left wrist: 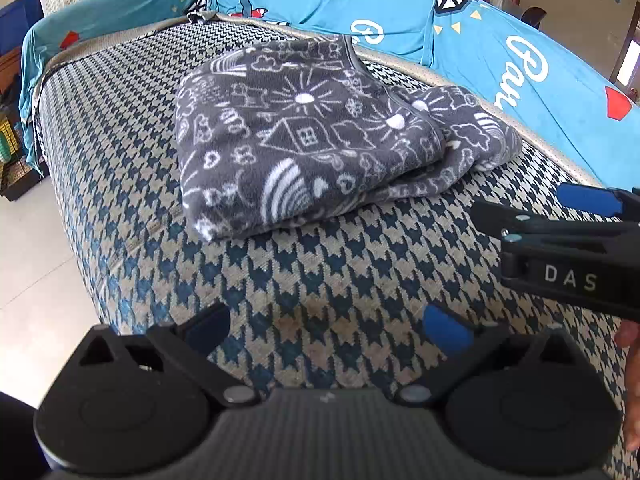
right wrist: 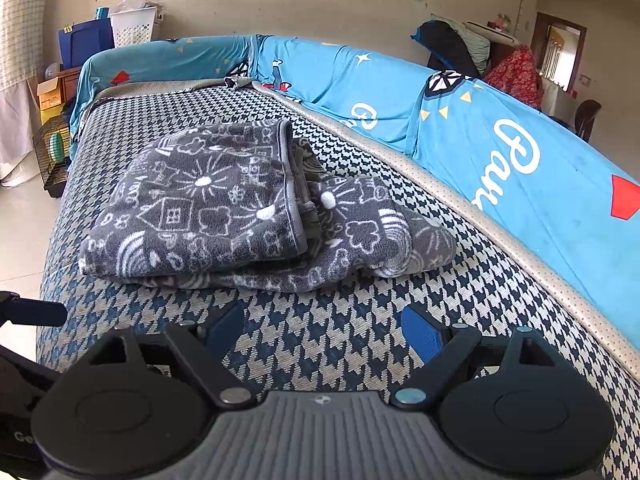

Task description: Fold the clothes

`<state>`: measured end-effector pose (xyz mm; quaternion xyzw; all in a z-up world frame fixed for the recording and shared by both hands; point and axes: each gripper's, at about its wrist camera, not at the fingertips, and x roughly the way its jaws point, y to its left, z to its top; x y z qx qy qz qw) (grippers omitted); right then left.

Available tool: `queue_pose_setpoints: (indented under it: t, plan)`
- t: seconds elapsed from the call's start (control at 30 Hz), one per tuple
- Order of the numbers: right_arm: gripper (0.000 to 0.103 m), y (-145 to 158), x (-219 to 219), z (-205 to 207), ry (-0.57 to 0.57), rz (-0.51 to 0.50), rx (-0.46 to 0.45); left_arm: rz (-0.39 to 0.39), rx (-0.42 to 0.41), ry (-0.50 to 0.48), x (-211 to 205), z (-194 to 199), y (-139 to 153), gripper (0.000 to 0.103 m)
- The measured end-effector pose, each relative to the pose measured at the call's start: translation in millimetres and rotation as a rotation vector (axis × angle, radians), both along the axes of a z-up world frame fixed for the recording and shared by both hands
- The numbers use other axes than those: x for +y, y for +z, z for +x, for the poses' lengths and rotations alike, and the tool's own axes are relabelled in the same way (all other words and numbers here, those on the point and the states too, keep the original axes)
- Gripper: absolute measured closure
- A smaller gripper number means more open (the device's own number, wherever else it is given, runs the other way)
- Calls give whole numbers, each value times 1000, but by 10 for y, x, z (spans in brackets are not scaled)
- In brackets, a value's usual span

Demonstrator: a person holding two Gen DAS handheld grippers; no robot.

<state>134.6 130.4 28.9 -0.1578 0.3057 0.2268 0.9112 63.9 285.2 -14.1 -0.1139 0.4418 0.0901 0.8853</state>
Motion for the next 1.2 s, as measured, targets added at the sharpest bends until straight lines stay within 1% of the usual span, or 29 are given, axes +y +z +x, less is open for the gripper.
queue_pose_setpoints:
  t: [0.13,0.5,0.6,0.73,0.93,1.07,1.2]
  plan:
    - [17,-3,-5,6,-5,0,1,-40,46,11,35,41,-70,0]
    - [17,-22,-16,11,-34,-16,6,-33,36,2,38,57,-92,0]
    - [17,-18,-48,2,-61,-23,6,-50,24,-24,22,47,-95,0]
    - [17,28,-179,-15,-129,8,12,-55,8,-55,-23,30,-90,0]
    - [17,133,-552,-79,-267,76,33,-62,-15,-88,-138,5,-88,0]
    - [17,138,-794,-167,-349,77,49,-68,-34,-100,-189,-13,-98,0]
    - [17,146,-1027,-284,-400,76,57,-115,-66,-96,-193,-41,-103,0]
